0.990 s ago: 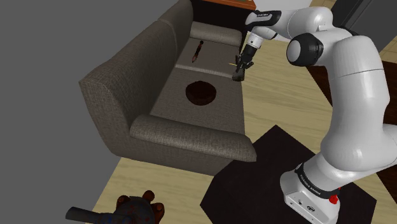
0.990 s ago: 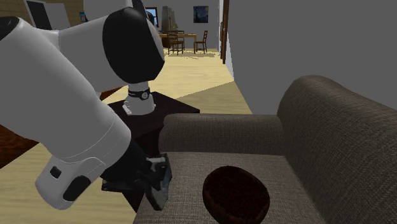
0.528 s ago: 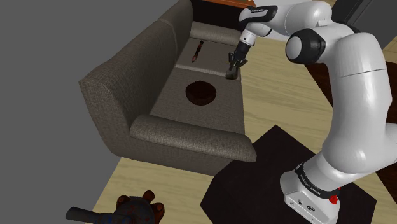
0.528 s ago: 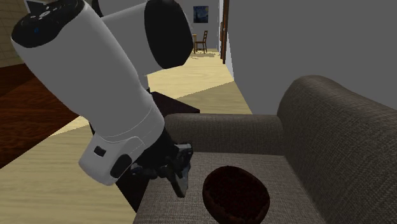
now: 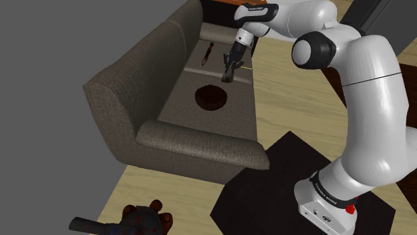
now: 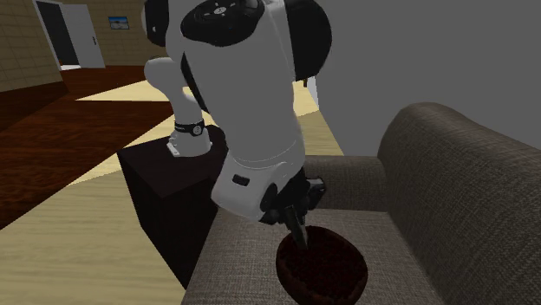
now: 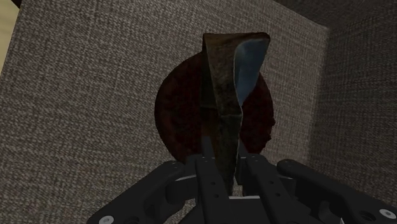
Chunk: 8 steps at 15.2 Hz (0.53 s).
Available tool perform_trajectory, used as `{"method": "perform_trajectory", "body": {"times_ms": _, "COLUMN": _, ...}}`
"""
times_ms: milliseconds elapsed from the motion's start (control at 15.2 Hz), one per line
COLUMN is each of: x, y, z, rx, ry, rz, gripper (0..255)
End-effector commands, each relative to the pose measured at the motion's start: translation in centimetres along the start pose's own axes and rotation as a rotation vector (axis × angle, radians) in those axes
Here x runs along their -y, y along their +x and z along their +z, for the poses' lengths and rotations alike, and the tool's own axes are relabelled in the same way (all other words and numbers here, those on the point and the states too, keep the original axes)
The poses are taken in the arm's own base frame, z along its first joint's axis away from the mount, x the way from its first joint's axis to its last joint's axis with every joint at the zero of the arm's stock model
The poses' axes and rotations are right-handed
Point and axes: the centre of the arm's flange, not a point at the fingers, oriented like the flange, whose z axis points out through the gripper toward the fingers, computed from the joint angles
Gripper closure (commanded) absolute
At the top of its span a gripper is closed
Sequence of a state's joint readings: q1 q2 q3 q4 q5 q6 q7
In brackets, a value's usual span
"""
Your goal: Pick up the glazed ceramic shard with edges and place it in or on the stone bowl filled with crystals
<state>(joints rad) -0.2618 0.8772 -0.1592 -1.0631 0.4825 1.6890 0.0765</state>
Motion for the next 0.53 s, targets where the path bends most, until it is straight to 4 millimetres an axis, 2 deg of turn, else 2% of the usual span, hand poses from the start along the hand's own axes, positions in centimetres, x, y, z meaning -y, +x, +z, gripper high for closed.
{"method": "perform_trajectory", "body": {"times_ms": 0, "x": 2.5, "y": -0.3, "z": 0.8, "rx": 0.000, "ry": 0.000, "rz": 0.001, "gripper": 255}}
{"method": "perform_trajectory", "body": {"times_ms": 198, "x": 5.9, "y": -0.6, "z": 1.7, "rx": 0.000, "ry": 0.000, "rz": 0.001, "gripper": 255}}
{"method": "perform_trajectory", "body": {"times_ms": 462, "x": 5.2, "y": -0.1, "z": 3.7, "rx": 0.000, "ry": 0.000, "rz": 0.001, "gripper": 255}}
